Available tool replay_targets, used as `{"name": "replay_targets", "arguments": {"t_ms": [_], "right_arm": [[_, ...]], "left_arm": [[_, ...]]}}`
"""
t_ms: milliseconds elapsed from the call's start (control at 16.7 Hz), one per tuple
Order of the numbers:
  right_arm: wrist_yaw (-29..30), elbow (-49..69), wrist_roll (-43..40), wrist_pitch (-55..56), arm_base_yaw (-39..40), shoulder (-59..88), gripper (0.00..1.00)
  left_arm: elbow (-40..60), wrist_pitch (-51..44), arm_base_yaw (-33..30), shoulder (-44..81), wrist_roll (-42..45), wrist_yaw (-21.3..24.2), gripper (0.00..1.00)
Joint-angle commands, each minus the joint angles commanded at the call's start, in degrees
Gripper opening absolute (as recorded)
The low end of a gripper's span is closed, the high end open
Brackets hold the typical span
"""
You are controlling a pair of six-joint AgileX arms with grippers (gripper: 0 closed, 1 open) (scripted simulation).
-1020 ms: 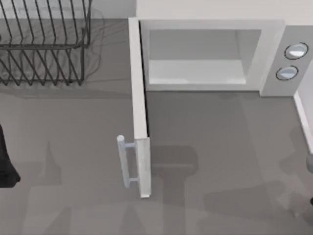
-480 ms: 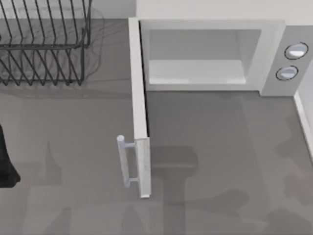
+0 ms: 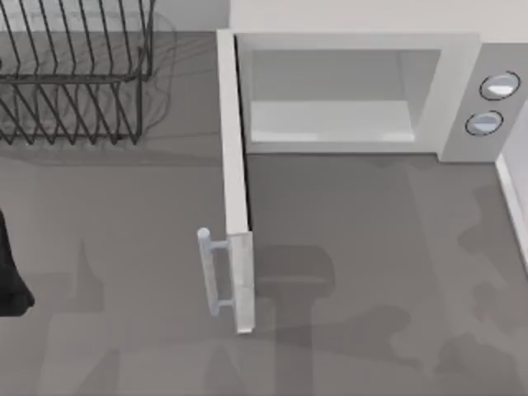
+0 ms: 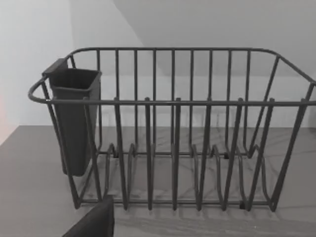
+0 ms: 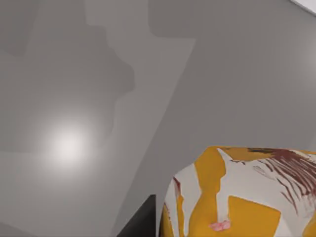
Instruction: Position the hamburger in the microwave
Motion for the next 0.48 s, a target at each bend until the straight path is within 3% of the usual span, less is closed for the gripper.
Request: {"name": "replay_targets", "arguments": {"t_ms": [240, 480], "right_arm": [[4.7, 4.1, 4.5, 12.6, 4.3, 9.0, 0.0], [11.0, 8.1, 11.3, 32.0, 10.0, 22.3, 0.0]], "left_arm": [[0.0, 0.0, 0.0, 0.0, 0.0, 0.0, 1.0], [0.0, 0.0, 0.0, 0.0, 0.0, 0.0, 1.0]]}}
